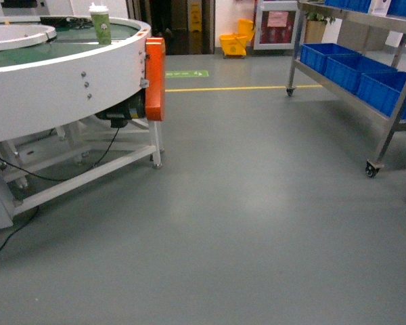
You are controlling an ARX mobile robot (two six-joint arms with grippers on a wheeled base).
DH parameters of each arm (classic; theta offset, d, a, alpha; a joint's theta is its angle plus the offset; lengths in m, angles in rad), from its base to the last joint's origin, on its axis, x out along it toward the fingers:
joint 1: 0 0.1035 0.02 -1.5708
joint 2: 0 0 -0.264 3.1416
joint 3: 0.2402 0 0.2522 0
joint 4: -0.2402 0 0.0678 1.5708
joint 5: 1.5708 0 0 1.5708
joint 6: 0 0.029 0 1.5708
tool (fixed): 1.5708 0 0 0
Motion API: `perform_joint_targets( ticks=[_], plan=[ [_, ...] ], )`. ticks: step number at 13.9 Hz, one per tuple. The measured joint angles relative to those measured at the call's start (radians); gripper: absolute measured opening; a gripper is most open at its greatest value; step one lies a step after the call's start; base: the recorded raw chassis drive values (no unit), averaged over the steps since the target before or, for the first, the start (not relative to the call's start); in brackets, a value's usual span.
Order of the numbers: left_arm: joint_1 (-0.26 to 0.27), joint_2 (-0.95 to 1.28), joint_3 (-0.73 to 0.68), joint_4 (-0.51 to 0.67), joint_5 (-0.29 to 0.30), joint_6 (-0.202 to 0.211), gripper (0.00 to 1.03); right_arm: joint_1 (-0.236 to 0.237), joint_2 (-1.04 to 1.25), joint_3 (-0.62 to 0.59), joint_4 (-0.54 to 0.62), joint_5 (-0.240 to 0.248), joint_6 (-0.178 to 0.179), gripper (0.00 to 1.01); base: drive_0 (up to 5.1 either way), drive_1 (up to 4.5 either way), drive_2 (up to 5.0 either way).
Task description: Pick red block from blue box to shelf
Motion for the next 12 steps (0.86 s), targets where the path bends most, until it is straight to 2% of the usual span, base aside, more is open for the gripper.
perform_joint_targets(
  ticks=[12],
  plan=[
    [0.000, 0.000, 0.000, 0.004, 0.001, 0.000, 0.98, 0.000, 0.000, 0.000, 0.001, 0.000, 0.000, 0.28, 0.0, 4.37, -4.3]
  ],
)
